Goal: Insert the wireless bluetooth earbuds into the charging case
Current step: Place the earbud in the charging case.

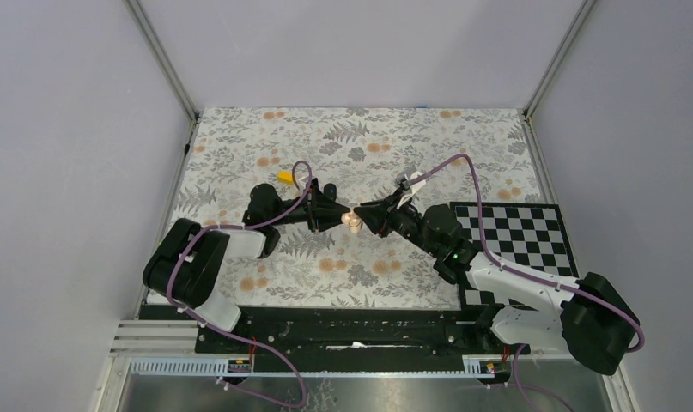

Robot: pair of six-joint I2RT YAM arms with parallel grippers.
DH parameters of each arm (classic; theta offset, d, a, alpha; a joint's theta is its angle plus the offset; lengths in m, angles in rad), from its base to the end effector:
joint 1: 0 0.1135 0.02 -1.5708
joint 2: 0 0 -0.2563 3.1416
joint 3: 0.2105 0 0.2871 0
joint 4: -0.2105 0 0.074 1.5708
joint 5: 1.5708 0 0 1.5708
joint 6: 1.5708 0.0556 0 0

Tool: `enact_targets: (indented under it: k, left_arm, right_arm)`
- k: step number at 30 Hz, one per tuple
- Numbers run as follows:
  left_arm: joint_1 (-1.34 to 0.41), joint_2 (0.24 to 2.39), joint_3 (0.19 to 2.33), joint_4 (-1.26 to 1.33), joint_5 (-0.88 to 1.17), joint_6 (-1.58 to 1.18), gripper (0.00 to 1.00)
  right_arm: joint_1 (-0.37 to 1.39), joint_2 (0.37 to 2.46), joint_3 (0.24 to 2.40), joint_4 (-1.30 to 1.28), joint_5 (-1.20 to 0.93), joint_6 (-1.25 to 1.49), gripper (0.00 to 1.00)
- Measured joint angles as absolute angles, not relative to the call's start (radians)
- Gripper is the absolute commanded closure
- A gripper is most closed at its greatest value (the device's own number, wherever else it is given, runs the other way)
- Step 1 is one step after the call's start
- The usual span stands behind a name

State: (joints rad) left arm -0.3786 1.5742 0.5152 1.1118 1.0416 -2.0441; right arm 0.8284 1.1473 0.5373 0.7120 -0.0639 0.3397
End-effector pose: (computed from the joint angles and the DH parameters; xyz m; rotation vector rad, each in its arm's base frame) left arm 0.2727 -0.1601 0.1598 0.5877 -1.9777 2.0985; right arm 0.2056 0.2293 0.2487 -0.4277 1.4890 0.9868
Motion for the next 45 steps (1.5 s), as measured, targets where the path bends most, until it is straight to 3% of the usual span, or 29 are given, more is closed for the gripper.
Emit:
enact_targets:
  k: [45]
  left_arm:
    - [-0.384,1.57,0.55,0.941,1.05,-1.827,1.0]
  right_arm:
    - [0.836,1.149,0.532,0.625,-0.013,0.382,0.78]
